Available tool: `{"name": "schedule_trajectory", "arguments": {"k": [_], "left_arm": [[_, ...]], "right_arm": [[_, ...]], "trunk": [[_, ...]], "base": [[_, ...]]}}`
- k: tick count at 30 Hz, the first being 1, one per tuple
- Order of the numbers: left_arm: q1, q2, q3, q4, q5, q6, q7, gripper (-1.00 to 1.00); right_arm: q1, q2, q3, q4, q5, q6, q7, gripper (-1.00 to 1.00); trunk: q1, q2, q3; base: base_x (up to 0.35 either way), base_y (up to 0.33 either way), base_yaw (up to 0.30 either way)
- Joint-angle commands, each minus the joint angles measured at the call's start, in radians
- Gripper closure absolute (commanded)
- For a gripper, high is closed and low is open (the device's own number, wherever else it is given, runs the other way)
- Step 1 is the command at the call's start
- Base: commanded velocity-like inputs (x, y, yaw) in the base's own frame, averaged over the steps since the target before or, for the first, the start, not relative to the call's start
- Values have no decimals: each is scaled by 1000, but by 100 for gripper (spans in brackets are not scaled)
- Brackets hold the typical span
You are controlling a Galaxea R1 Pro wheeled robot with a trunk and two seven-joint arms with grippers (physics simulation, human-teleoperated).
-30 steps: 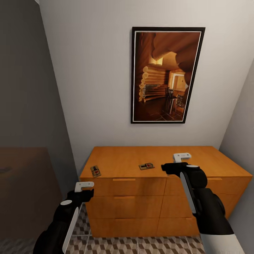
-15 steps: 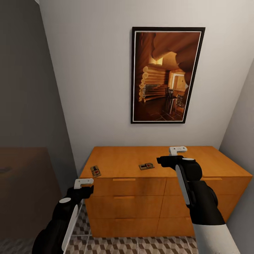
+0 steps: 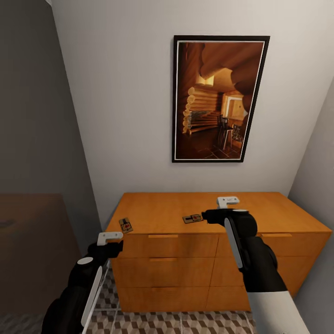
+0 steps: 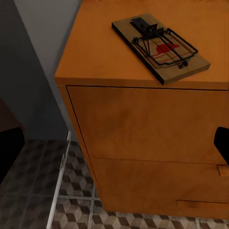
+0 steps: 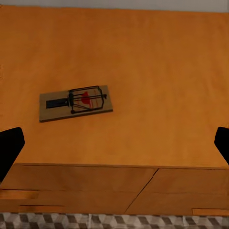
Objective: Take the four mousetraps from the cabinet in the bathroom and place them on the bathroom floor. Make sure all four end up on the same floor surface, and ensure that at least two of them are either under or directly next to the same bathroom sink.
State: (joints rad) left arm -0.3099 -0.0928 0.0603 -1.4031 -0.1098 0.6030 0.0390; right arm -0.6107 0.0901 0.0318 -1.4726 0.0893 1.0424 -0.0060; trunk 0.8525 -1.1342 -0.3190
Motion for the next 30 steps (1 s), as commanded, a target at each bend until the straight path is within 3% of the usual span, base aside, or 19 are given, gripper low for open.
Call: {"name": "schedule_trajectory", "arguments": {"k": [1,11,22,30], "left_arm": [[-1,-1,1,-1,-10,5,-3,-100],[-10,-1,1,-2,-10,6,-4,-100],[-61,-1,1,0,-8,5,-2,-100],[-85,-1,1,3,-8,-7,0,-100]], "right_arm": [[-1,2,1,6,7,5,1,-100],[-1,13,1,58,7,5,-3,-100],[-1,19,2,121,8,5,-6,-100],[-1,47,3,129,14,5,-10,-100]], "trunk": [[0,-1,-1],[0,-1,-1],[0,-1,-1],[0,-1,-1]], "base": [[0,0,0],[0,0,0],[0,0,0],[0,0,0]]}}
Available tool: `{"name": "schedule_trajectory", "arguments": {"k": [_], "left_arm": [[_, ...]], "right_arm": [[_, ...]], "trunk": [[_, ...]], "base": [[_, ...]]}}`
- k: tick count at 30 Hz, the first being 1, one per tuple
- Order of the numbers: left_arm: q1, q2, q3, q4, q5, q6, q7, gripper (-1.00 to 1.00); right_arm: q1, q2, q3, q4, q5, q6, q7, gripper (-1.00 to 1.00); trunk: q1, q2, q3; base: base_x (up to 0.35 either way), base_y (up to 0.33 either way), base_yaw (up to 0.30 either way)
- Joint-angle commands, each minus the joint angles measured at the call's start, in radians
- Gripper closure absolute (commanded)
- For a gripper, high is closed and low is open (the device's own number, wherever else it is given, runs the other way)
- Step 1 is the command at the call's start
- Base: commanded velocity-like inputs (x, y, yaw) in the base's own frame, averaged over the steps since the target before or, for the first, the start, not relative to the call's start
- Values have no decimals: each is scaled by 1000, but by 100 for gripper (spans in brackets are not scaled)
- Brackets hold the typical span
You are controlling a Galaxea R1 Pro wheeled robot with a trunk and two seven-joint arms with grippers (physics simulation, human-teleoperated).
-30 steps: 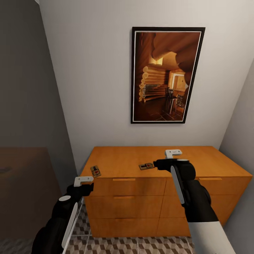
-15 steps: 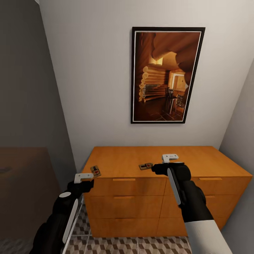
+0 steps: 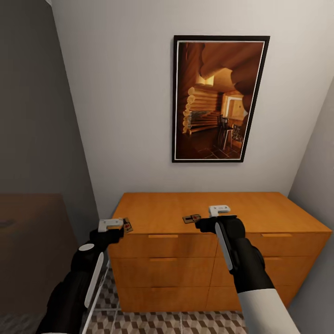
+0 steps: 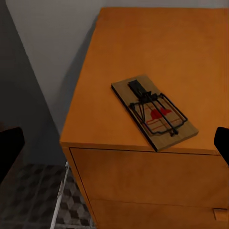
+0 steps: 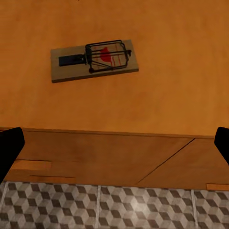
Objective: Take the four mousetraps from the cabinet in the bathroom and place them on the bathroom floor. Make sure all four end up on the same floor surface, and ensure that at least two of them are either under or directly next to the same bathroom sink.
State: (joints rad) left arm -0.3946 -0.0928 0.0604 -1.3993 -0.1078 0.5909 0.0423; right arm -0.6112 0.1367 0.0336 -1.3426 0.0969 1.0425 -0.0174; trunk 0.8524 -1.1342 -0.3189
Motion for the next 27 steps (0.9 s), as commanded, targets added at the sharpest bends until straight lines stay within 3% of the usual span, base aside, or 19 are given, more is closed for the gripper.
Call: {"name": "schedule_trajectory", "arguments": {"k": [1,8,19,27], "left_arm": [[-5,-1,1,-2,-10,4,-3,-100],[-47,-1,1,-7,-12,-1,-4,-100],[-71,-3,2,-8,-11,6,-2,-100],[-91,-25,2,-4,-8,14,7,-100]], "right_arm": [[-1,4,1,-2,9,5,-2,-100],[-1,23,3,-14,26,5,-41,-100],[-11,30,3,-18,29,5,-59,-100],[-54,35,3,-15,20,5,-60,-100]], "trunk": [[0,-1,-1],[0,-1,-1],[0,-1,-1],[0,-1,-1]], "base": [[0,0,0],[0,0,0],[0,0,0],[0,0,0]]}}
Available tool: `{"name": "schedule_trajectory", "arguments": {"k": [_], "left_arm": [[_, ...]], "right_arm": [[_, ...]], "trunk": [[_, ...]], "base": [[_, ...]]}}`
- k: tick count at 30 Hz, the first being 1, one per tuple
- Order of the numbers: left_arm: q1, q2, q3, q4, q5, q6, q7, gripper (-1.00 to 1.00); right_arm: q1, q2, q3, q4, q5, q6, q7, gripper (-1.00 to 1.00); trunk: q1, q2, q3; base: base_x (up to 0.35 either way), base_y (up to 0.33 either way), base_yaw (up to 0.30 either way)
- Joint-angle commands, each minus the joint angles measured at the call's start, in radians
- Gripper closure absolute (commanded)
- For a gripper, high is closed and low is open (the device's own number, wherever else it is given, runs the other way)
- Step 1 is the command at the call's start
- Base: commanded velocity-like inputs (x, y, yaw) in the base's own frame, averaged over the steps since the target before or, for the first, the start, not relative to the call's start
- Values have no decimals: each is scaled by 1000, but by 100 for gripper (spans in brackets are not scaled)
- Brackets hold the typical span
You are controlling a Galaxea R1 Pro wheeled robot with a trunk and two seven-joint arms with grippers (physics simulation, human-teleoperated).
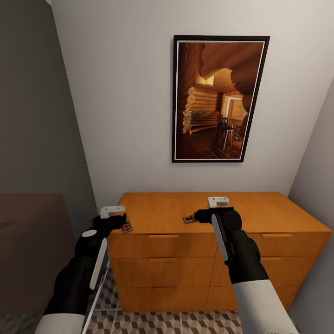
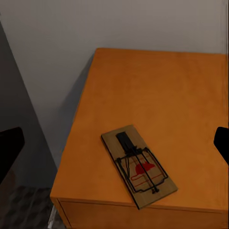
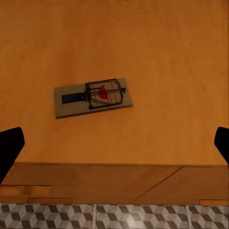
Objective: Take the four mousetraps from the cabinet in the bathroom and place them on the bathroom floor. Make sure all four end up on the same floor surface, and ensure that at least two of them are either under or directly next to the same bathroom sink.
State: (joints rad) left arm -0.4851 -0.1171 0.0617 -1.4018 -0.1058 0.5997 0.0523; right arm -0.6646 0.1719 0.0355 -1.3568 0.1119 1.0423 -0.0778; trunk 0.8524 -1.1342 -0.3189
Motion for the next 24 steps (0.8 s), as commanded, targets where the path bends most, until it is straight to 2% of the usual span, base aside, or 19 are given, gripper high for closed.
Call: {"name": "schedule_trajectory", "arguments": {"k": [1,4,9,24], "left_arm": [[-2,-7,1,-1,-10,6,-3,-100],[-6,-20,1,2,-11,7,-2,-100],[-11,-29,0,8,-12,7,-2,-100],[-13,-35,3,15,-17,6,9,-100]], "right_arm": [[-7,1,1,1,4,5,0,-100],[-22,2,1,4,4,5,0,-100],[-34,2,1,7,7,5,0,-100],[-44,3,2,8,7,5,1,-100]], "trunk": [[0,-1,-1],[0,-1,-1],[0,-1,-1],[0,-1,-1]], "base": [[0,0,0],[0,0,0],[0,0,0],[0,0,0]]}}
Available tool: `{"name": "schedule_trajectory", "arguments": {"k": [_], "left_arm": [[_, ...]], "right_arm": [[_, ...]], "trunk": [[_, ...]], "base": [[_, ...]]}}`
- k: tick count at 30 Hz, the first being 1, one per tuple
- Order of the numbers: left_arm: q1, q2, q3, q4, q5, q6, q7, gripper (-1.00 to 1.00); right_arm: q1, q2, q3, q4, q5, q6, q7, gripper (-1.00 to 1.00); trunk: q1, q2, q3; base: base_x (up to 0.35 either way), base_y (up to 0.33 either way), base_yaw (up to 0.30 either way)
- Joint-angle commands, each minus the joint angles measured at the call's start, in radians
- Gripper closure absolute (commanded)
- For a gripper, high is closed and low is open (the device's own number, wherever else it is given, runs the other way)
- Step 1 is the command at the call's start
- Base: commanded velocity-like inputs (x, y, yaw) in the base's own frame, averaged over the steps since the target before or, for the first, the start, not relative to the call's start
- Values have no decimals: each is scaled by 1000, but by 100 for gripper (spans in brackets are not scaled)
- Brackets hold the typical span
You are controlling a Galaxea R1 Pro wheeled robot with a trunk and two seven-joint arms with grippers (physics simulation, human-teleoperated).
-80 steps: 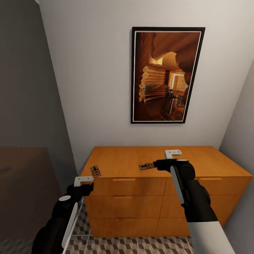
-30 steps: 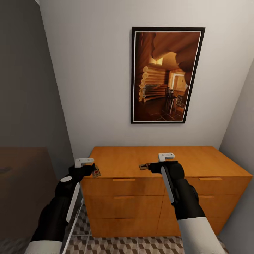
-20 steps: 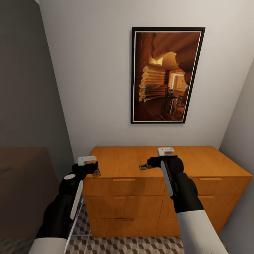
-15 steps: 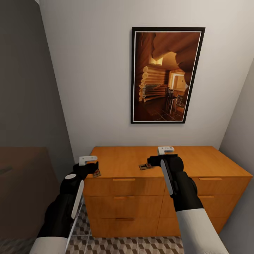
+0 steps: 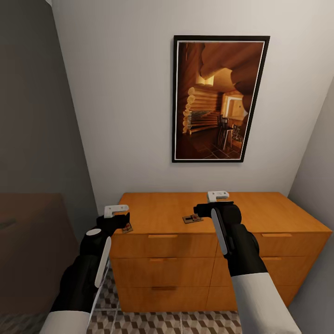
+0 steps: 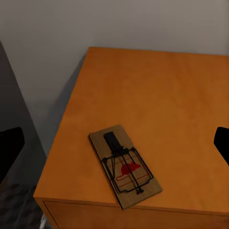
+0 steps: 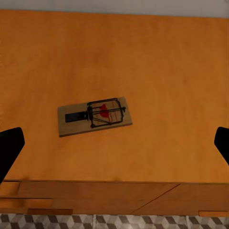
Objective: Take the four mousetraps from the cabinet in the bathroom and place them on the bathroom floor. Make sure all four end up on the same floor surface, and ensure that at least two of them are either under or directly next to the same bathroom sink.
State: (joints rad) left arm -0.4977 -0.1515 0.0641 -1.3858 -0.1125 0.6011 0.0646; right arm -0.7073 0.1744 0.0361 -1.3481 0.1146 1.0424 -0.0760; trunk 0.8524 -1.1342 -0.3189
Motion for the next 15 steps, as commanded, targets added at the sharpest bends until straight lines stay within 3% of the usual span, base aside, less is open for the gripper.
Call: {"name": "schedule_trajectory", "arguments": {"k": [1,15], "left_arm": [[-1,-1,1,-1,-10,5,-2,-100],[-1,-5,1,-4,-9,3,5,-100]], "right_arm": [[-1,0,2,-1,6,5,0,-100],[-1,0,9,-11,12,5,0,-100]], "trunk": [[0,-1,-1],[0,-1,-1]], "base": [[0,0,0],[0,0,0]]}}
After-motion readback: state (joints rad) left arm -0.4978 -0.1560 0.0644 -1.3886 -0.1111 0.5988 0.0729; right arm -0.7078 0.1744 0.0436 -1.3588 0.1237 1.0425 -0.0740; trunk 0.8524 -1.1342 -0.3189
